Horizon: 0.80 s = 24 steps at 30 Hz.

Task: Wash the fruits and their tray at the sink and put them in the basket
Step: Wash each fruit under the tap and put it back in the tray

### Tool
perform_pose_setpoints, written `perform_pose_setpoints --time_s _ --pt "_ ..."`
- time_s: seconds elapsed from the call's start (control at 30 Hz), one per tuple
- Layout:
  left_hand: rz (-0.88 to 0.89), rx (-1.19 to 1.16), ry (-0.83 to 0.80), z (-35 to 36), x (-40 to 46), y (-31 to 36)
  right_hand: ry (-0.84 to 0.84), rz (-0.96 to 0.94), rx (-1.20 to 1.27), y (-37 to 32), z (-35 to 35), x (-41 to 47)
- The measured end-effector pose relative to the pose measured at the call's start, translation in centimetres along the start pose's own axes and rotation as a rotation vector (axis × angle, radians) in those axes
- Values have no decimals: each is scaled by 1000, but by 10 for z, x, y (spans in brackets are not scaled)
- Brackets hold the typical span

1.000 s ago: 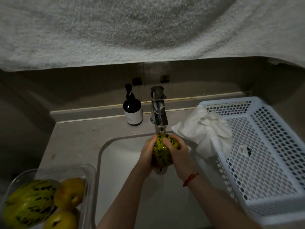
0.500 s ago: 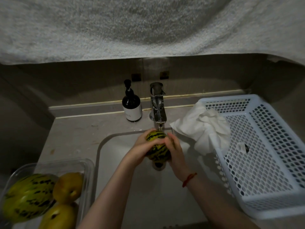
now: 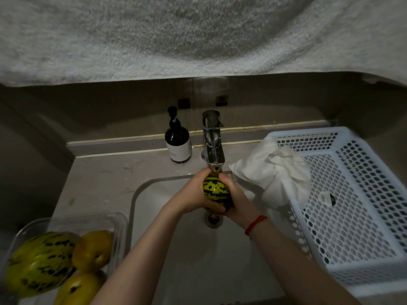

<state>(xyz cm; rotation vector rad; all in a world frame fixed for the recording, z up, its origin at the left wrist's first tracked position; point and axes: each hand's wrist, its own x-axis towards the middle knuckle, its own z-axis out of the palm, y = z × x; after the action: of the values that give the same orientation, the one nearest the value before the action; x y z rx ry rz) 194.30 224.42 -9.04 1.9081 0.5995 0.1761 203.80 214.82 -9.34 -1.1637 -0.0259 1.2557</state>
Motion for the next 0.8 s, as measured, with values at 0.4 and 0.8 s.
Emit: perform_pose_setpoints --time_s 0.4,0.8 --pt "-594 -1228 134 19 -23 -1 -52 -452 -650 9 3 12" --pt "-373 -1257 414 51 -16 -13 262 -37 -176 -6 23 20"
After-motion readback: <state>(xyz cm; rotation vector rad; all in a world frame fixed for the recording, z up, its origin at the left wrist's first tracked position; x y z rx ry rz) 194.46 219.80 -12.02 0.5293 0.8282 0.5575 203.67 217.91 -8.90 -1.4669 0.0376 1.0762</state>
